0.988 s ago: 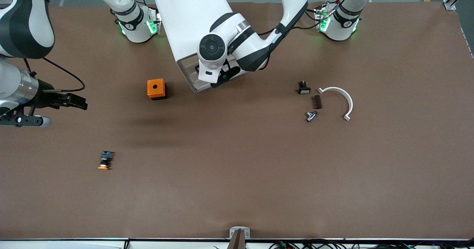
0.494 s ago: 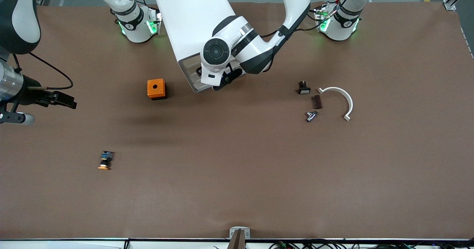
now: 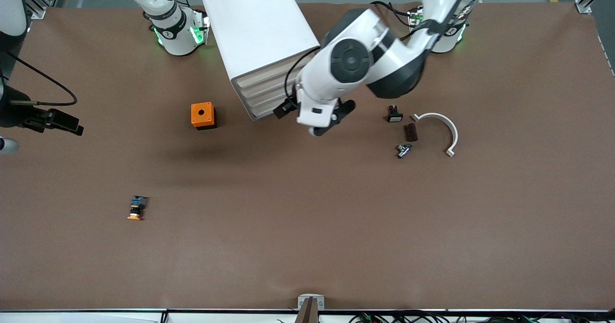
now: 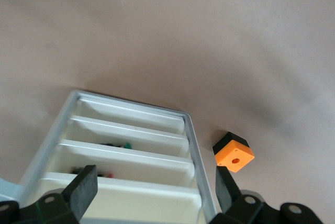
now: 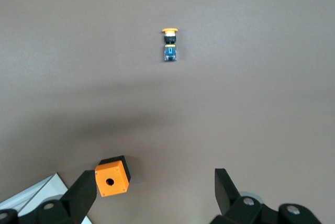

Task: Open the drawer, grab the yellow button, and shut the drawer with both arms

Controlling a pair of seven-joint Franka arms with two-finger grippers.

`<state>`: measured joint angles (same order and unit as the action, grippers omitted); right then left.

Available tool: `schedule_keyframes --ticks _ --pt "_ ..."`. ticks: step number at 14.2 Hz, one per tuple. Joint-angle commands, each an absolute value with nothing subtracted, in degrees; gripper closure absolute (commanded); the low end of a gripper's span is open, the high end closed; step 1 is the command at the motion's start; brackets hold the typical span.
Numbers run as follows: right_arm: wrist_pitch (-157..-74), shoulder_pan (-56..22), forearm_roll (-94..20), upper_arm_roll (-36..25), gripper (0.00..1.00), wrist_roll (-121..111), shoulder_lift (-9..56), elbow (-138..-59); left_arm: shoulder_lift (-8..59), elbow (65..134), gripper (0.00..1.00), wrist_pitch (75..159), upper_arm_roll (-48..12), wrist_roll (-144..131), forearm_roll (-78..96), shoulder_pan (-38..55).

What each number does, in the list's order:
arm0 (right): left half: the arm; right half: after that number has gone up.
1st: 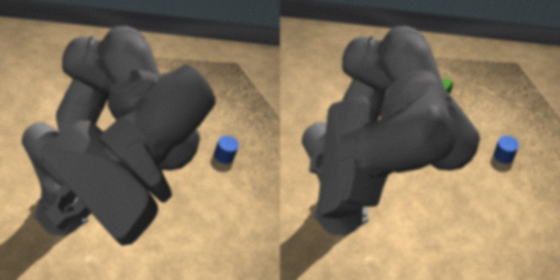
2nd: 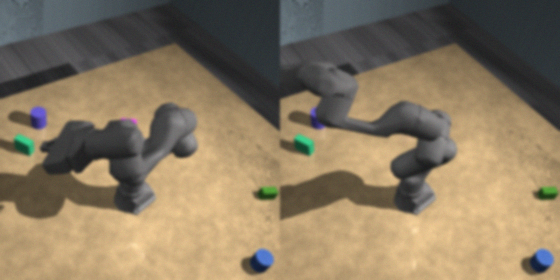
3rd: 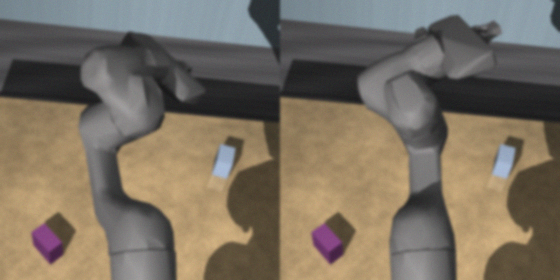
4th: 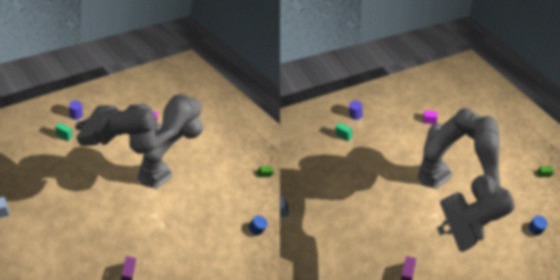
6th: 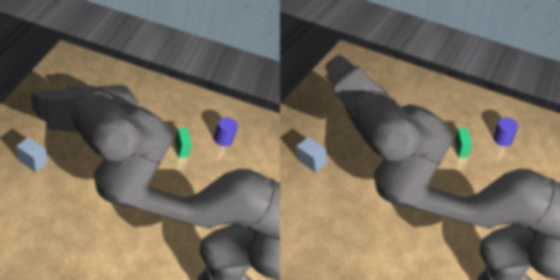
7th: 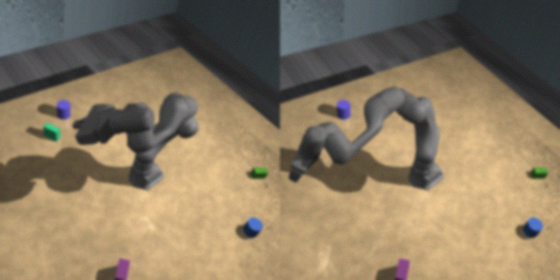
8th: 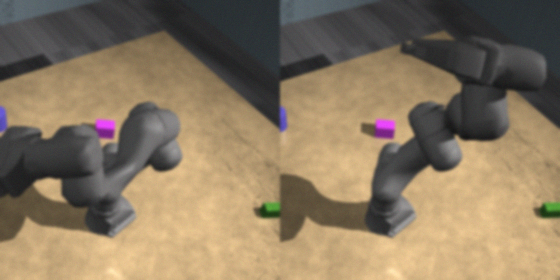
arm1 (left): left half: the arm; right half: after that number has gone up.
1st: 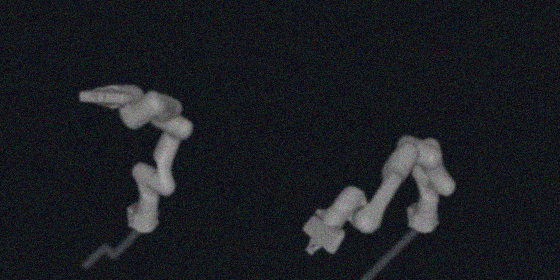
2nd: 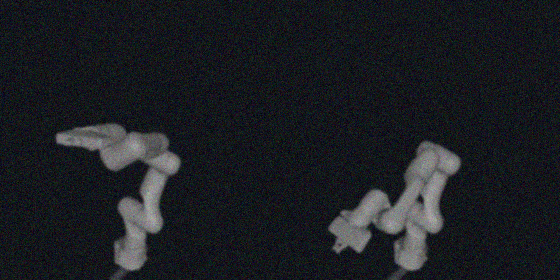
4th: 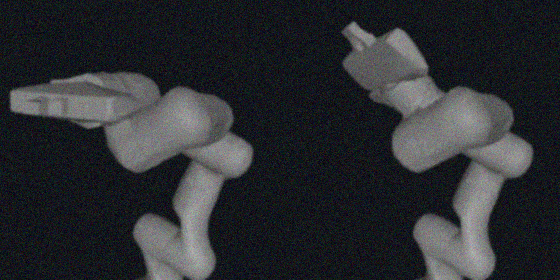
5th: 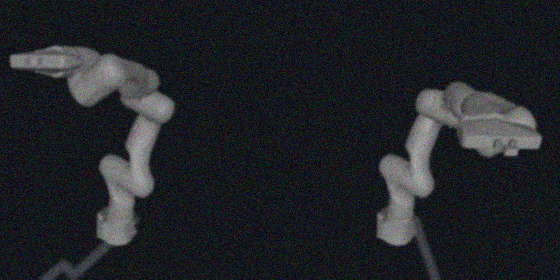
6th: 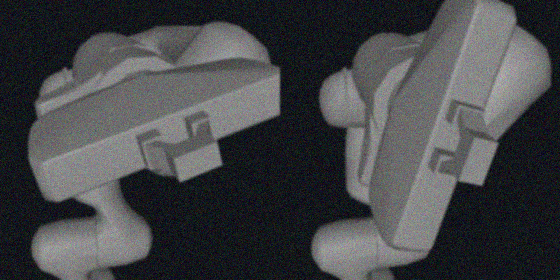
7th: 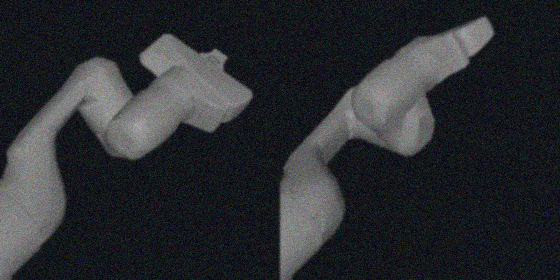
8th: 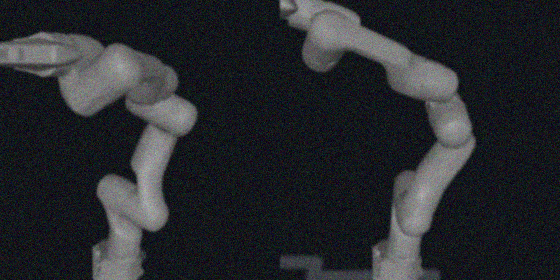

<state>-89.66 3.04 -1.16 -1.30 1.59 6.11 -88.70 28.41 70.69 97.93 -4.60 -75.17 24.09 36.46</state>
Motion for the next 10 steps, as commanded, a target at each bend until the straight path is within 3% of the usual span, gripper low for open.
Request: schedule_keyframes --ticks 1,5,10 --pt "-83.6 4.0 -1.6 -0.5 0.00 2.5 5.9 -87.5 21.9 72.5 0.01 90.6 -4.7 -65.8 24.8 30.7" --pt "-83.0 3.6 -3.0 -0.3 0.00 2.1 1.4 -88.9 15.4 72.7 0.01 76.6 -4.6 -46.9 24.6 18.5" --pt "-84.5 2.6 -2.6 -0.3 0.00 2.1 0.1 -90.1 10.7 73.2 0.01 64.7 -4.8 -22.4 11.7 8.2"
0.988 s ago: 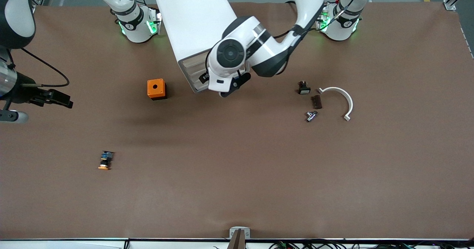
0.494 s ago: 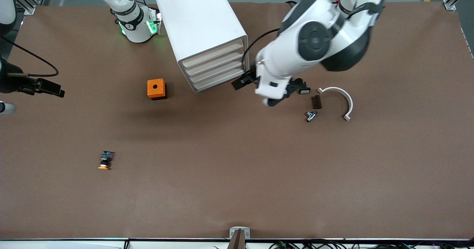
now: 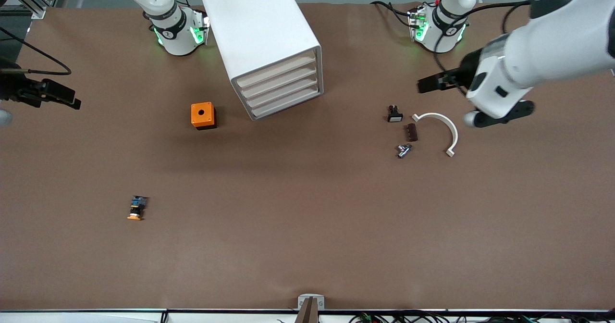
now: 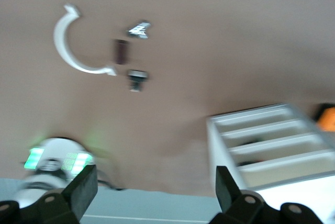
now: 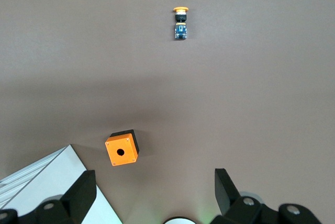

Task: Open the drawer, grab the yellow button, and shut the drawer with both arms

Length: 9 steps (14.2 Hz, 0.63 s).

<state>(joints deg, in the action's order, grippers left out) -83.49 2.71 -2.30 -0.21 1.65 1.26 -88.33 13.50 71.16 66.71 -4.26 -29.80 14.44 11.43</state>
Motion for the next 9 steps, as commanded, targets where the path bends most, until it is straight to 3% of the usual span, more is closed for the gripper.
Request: schedule_keyframes --ticks 1,6,9 --pt "-84.8 2.6 -2.5 -0.2 0.00 2.1 -0.2 -90.4 10.1 73.4 0.01 64.3 -4.7 -16.5 11.5 4.8" --pt "-87.8 1.9 -2.4 -0.2 0.00 2.1 -2.7 -94.5 6.6 79.3 0.01 67.8 -5.1 -1.1 4.5 -4.2" --pt "-88.1 1.4 -2.3 -0.2 0.00 2.1 -3.1 -94.8 -1.9 95.1 0.01 81.2 -4.1 -0.6 3.7 -2.3"
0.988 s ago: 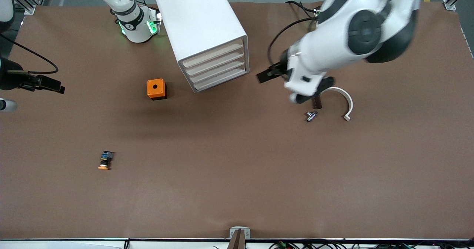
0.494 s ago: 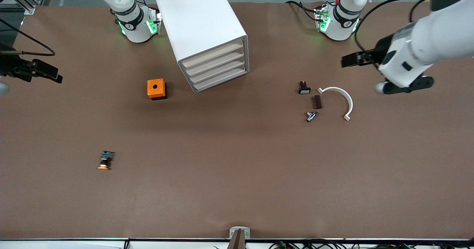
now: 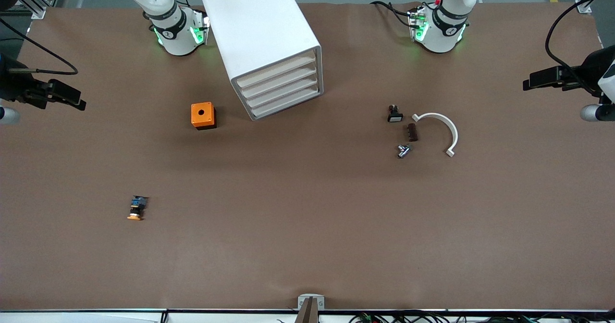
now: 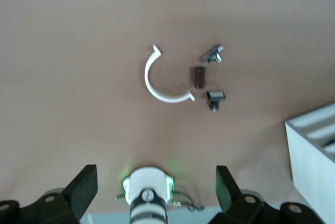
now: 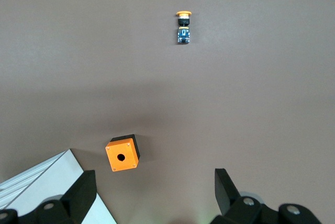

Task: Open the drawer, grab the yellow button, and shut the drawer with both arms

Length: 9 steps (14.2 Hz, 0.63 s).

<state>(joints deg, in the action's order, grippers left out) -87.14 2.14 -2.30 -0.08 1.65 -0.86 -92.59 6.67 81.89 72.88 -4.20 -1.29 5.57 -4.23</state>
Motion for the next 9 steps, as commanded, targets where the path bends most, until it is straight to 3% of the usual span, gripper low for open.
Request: schedule_keyframes --ticks 1,4,6,9 --pt "-88.1 1.1 -2.2 -0.2 0.00 2.1 -3.1 -94.9 -5.3 100.1 0.01 85.6 -3.2 -0.6 2.6 -0.8" --pt "-88.9 1.1 -2.2 -0.2 0.00 1.9 -3.3 -95.0 -8.5 104.0 0.01 91.0 -1.9 -0.6 2.0 1.5" --pt "-90.1 1.1 -2.0 -0.2 0.00 1.6 -3.6 -95.3 -7.8 99.2 0.01 91.8 2.4 -0.6 -0.9 5.3" --pt "-94.6 0.7 -1.6 -0.2 0.00 1.1 -7.1 -100.4 -5.8 93.4 0.01 91.8 2.4 1.2 -0.9 3.7"
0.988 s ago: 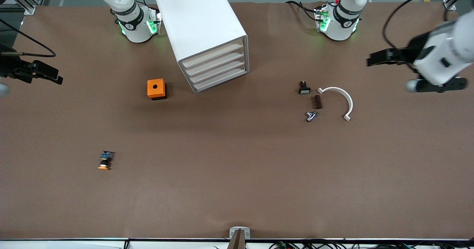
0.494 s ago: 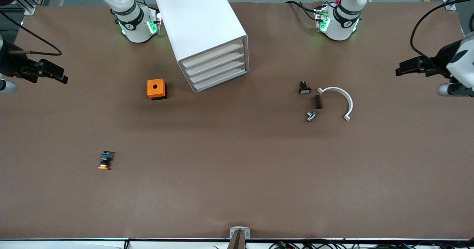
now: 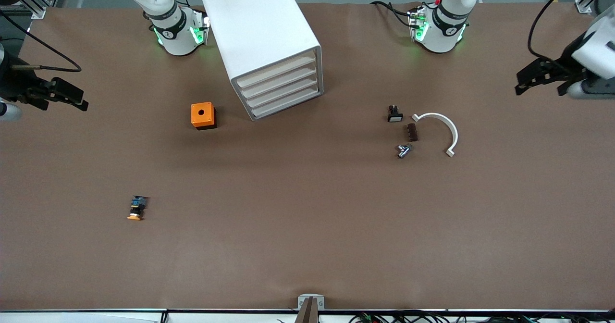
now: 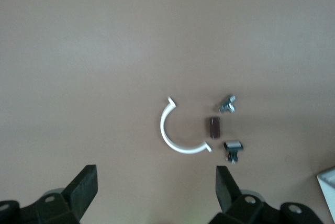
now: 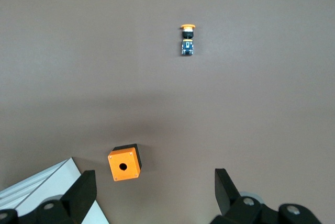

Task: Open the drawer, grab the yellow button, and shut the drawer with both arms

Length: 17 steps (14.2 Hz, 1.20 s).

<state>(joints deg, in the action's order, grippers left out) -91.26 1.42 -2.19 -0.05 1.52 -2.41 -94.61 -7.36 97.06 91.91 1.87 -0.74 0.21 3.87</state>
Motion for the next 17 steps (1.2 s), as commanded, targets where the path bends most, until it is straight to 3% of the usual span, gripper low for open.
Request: schedule_keyframes --ticks 1,17 --pt "-96.4 0.3 -1.2 -0.2 0.00 0.4 -8.5 -102.4 -5.7 92.7 0.01 91.8 2.4 1.5 -0.9 3.6" --pt "-95.3 0.4 -1.1 -0.4 0.00 -1.8 -9.1 -102.6 -4.8 92.1 0.01 91.5 1.7 1.2 -0.4 4.7"
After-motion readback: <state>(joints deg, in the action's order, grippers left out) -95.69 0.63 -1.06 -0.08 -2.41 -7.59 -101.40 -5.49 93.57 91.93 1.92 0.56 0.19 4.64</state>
